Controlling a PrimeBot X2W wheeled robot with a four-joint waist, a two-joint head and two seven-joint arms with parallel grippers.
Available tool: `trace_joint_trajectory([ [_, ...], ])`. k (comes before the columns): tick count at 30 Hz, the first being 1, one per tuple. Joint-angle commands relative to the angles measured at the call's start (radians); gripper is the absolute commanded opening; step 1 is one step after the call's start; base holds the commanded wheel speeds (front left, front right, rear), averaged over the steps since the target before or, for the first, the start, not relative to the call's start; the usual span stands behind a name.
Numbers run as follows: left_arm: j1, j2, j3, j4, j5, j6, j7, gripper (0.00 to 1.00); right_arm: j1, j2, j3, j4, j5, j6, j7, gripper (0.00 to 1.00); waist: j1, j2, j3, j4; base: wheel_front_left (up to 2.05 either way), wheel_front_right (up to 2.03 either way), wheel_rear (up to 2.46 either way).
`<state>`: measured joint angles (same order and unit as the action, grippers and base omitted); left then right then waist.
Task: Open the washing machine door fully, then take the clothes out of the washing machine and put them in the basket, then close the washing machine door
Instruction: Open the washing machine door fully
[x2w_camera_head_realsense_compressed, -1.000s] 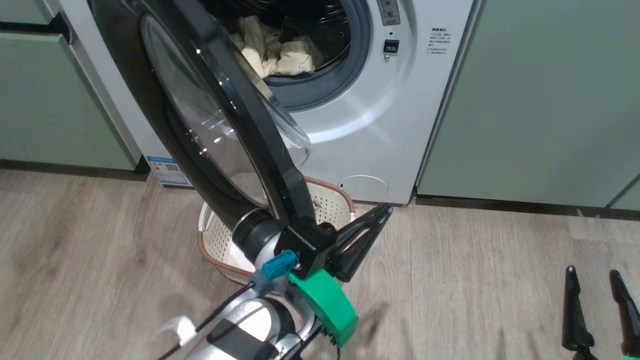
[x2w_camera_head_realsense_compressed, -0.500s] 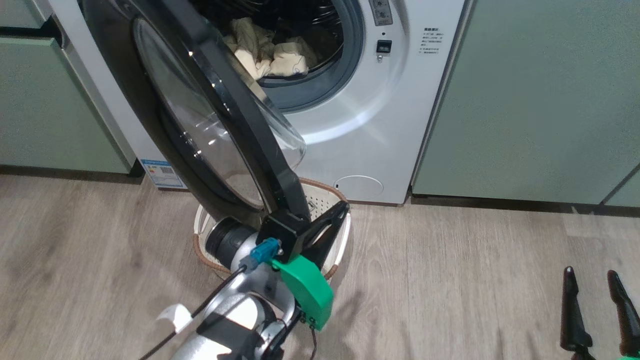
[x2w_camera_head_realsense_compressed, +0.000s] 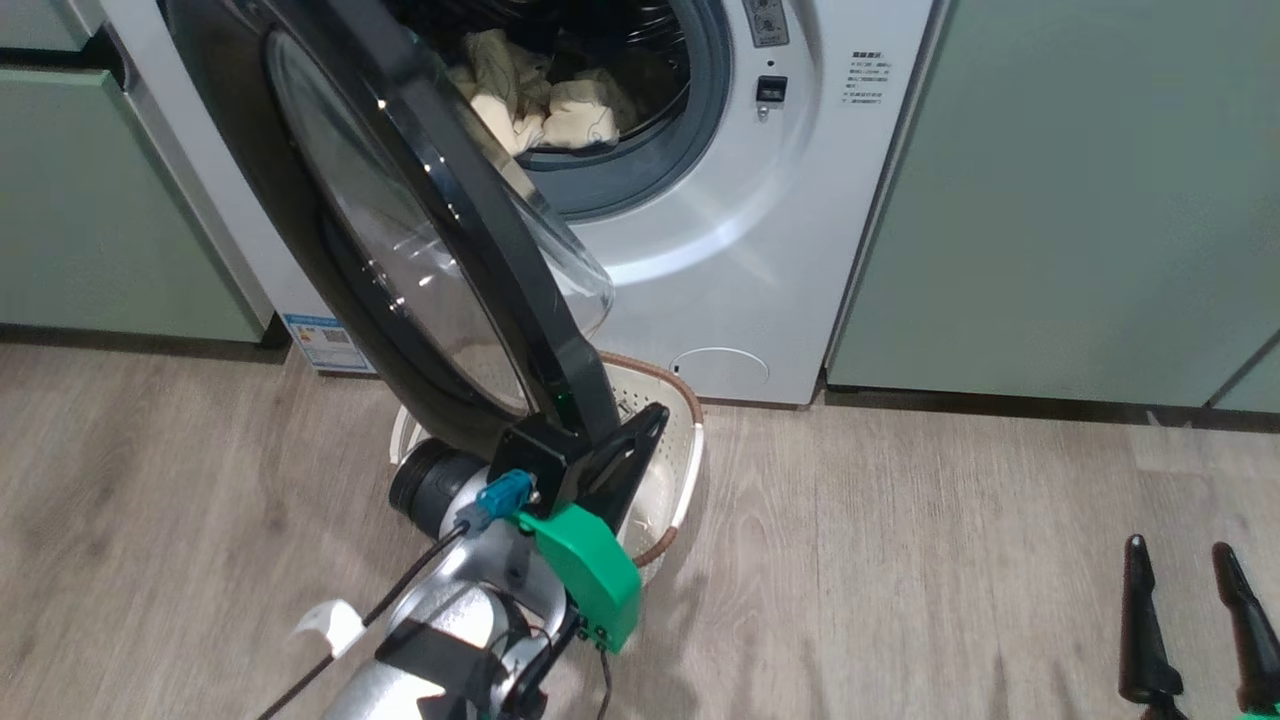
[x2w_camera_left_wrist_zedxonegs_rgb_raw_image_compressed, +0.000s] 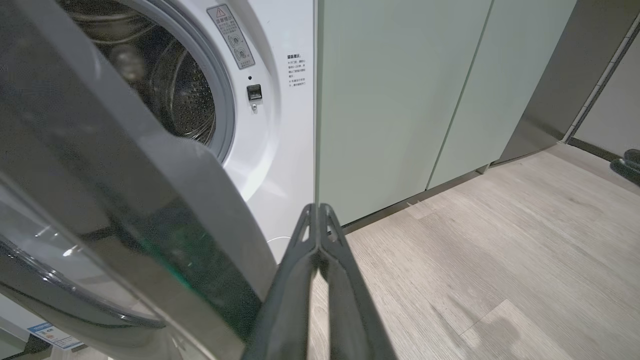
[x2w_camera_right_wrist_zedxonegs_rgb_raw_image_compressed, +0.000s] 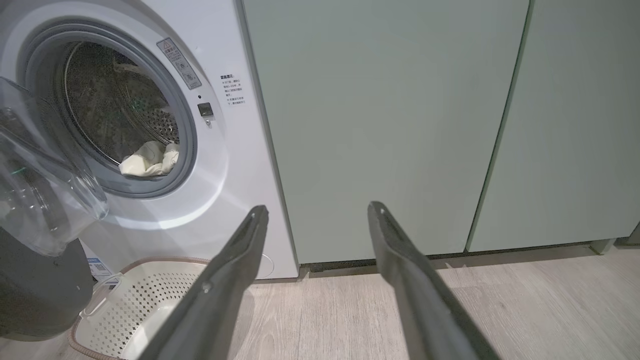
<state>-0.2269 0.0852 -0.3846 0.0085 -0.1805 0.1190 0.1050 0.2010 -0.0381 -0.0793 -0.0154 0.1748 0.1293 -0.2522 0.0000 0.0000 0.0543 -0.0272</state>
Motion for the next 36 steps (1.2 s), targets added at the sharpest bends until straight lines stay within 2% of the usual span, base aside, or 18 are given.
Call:
trace_joint_trajectory([
  [1, -0.028, 0.016, 0.048, -0.029, -0.005, 0.010, -0.009, 0.00, -0.020, -0.012, 0.023, -0.029, 0.002, 0.001, -0.010, 1.00, 0.0000, 0.0000, 0.000, 0.001, 0.00, 0.00, 0.00],
  [21, 0.039, 0.039, 0.072, -0.073, -0.015, 0.059, -0.039, 0.00, -0.025, -0.012, 0.014, -0.029, 0.018, 0.001, -0.010, 1.00, 0.0000, 0.0000, 0.008, 0.037, 0.00, 0.00, 0.00],
  [36, 0.092, 0.055, 0.059, -0.150, -0.010, 0.073, -0.063, 0.00, -0.016, -0.012, 0.009, -0.029, 0.015, 0.001, -0.010, 1.00, 0.0000, 0.0000, 0.002, 0.149, 0.00, 0.00, 0.00],
])
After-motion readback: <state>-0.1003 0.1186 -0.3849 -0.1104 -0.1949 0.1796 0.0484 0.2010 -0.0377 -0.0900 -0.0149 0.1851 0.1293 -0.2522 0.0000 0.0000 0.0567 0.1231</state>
